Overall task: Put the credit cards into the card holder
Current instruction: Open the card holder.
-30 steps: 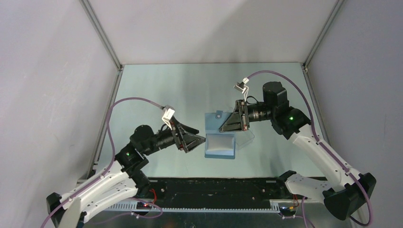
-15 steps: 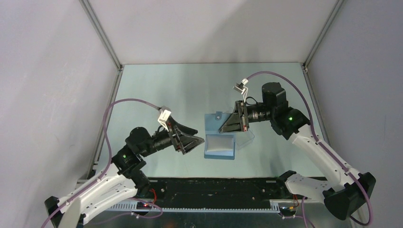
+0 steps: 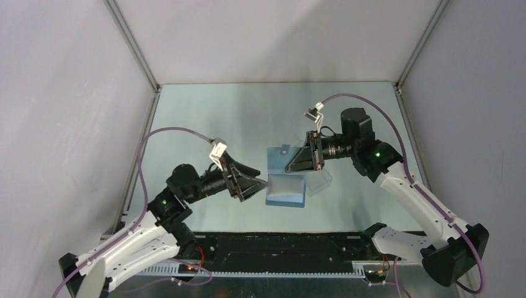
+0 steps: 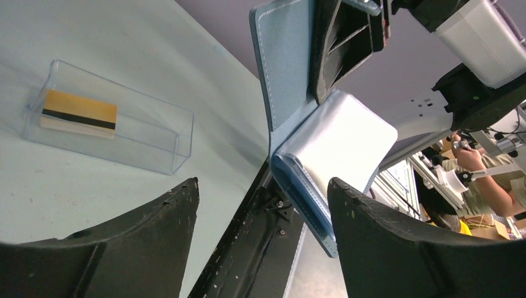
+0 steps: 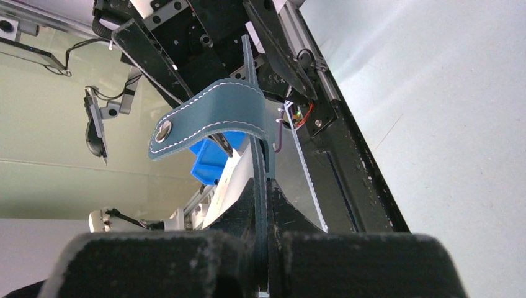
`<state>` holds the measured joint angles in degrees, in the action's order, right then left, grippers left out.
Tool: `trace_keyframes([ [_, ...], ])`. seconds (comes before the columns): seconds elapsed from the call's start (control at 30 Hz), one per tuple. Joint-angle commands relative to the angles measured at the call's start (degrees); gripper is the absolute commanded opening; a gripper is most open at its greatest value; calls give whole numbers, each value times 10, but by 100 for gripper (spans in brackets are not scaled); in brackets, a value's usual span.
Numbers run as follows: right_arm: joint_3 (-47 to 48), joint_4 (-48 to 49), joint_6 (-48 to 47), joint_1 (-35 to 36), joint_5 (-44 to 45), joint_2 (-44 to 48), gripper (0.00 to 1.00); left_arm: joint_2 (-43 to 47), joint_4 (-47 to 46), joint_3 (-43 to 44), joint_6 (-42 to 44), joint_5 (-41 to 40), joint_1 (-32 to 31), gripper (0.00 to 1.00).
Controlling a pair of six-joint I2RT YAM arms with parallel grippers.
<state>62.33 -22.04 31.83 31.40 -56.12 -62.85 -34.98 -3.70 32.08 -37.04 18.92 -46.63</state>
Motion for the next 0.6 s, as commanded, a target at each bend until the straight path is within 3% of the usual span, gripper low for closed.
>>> trace_keyframes([
  [0.0,1,23,18,-8,-2,-1,0,-11,-10,19,15,14,-5,79],
  [0.57,2,25,20,-17,-14,-3,0,-2,-23,-12,9,-6,-6,73],
])
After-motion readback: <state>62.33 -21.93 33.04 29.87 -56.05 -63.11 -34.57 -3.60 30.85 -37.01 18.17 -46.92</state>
